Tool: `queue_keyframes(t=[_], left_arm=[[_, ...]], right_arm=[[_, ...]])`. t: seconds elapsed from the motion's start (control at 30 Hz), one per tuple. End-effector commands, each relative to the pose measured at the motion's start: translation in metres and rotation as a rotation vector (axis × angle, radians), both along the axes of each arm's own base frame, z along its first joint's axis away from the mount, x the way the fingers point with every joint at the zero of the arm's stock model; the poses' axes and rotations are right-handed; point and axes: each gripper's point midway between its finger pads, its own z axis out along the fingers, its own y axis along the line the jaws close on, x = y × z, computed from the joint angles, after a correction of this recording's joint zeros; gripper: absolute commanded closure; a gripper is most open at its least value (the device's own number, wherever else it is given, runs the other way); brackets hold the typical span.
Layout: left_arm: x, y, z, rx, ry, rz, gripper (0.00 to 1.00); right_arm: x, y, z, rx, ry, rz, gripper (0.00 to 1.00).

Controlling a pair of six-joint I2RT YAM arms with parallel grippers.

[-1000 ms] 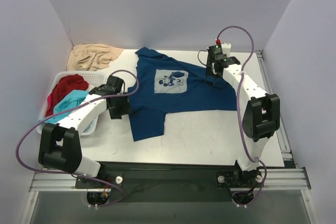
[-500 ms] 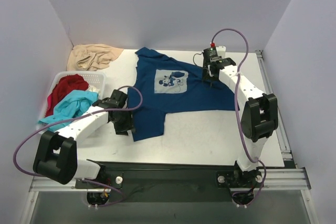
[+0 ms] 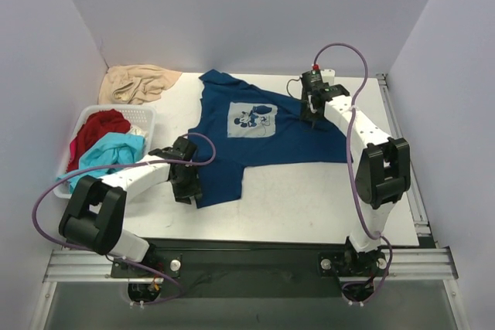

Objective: Fold and stack the t-shirts

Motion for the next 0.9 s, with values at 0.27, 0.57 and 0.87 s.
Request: queue_keyframes(t=[0.27,0.57,0.87], left_arm=[[0.006,-0.022,-0.002,-0.022,-0.006,-0.059,0.52],[-0.015,0.010,-0.008,0.216,0.098,-0.018,0.54],[-0.024,0.008,-0.016,0.217,0.141,-0.010,0.73]], right_arm=[[-0.012,-0.016,0.011,-0.007,0.001,-0.041,0.38],[-0.011,-0.018,0.008,-0.006,0.001,-0.057,0.39],[-0.011,-0.022,0.007,-0.001,0.003,-0.070,0.39]])
